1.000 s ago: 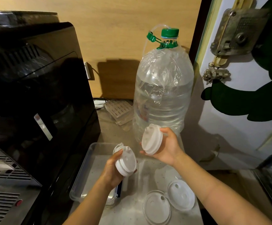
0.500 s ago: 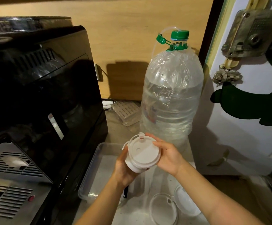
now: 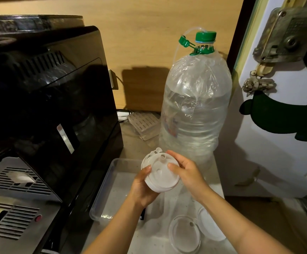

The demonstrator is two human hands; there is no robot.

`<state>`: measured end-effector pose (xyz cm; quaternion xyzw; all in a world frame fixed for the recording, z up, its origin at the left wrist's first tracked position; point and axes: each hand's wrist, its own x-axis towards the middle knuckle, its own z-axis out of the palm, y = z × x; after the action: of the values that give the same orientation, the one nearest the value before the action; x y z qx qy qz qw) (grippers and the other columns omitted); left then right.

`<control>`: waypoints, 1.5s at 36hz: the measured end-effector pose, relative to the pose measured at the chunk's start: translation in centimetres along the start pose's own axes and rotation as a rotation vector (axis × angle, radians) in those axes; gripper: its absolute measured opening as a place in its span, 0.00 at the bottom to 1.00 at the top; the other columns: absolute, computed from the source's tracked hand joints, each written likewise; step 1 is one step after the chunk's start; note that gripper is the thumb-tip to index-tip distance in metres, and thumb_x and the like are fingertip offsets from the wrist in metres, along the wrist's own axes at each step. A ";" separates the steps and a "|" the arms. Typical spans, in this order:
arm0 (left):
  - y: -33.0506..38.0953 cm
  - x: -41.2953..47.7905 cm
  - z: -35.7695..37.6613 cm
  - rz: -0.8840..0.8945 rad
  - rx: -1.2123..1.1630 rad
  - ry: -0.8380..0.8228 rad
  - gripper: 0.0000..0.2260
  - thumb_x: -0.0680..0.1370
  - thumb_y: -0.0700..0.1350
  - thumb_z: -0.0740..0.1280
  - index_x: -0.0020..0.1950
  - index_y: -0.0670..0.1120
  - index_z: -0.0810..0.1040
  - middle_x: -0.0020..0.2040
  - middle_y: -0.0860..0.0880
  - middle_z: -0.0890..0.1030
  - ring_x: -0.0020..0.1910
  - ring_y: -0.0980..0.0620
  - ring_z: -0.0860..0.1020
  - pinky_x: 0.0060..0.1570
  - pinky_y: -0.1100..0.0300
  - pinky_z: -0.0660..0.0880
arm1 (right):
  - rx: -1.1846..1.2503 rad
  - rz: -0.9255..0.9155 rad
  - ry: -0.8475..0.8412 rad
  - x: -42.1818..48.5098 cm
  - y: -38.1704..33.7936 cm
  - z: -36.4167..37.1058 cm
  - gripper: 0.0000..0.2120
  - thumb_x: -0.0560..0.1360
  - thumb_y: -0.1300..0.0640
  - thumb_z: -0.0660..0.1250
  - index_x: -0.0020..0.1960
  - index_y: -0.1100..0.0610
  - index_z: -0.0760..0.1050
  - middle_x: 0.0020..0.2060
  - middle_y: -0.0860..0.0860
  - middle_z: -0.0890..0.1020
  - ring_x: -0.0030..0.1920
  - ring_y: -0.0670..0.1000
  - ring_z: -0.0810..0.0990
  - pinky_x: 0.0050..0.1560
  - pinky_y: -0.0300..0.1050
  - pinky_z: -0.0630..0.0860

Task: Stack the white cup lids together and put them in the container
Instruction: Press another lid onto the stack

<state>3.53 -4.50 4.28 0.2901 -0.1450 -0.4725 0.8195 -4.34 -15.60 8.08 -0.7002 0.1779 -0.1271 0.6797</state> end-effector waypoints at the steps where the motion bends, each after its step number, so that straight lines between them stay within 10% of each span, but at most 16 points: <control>1: 0.0 0.0 0.1 0.003 0.020 -0.008 0.29 0.47 0.50 0.81 0.47 0.45 0.83 0.43 0.43 0.84 0.42 0.47 0.82 0.41 0.53 0.80 | -0.016 -0.001 -0.004 -0.1 0.0 0.0 0.21 0.76 0.63 0.63 0.68 0.56 0.67 0.58 0.48 0.77 0.55 0.42 0.76 0.57 0.37 0.75; 32: -0.5 -0.9 0.4 -0.016 0.010 0.000 0.31 0.48 0.56 0.80 0.48 0.48 0.83 0.46 0.45 0.83 0.46 0.47 0.80 0.48 0.52 0.77 | 0.106 -0.046 0.018 -0.9 1.7 1.1 0.16 0.78 0.65 0.57 0.60 0.50 0.73 0.53 0.44 0.79 0.52 0.38 0.77 0.48 0.25 0.74; 47: -0.5 -1.4 0.2 -0.034 0.018 -0.025 0.29 0.49 0.51 0.79 0.49 0.47 0.81 0.45 0.45 0.82 0.45 0.47 0.79 0.45 0.51 0.79 | -0.041 -0.143 0.040 -1.2 3.0 1.5 0.17 0.78 0.60 0.60 0.63 0.44 0.68 0.67 0.45 0.69 0.68 0.42 0.66 0.62 0.31 0.67; 54: -0.7 -1.5 -1.0 -0.067 0.080 0.017 0.30 0.49 0.50 0.78 0.50 0.47 0.79 0.45 0.44 0.80 0.44 0.47 0.78 0.43 0.51 0.77 | -0.178 -0.094 0.000 -1.1 4.0 1.2 0.19 0.78 0.57 0.60 0.68 0.51 0.67 0.74 0.50 0.60 0.66 0.38 0.59 0.53 0.21 0.65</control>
<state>2.81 -3.11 3.14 0.3310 -0.1472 -0.4909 0.7923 -5.08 -14.08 4.06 -0.7653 0.1555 -0.1426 0.6081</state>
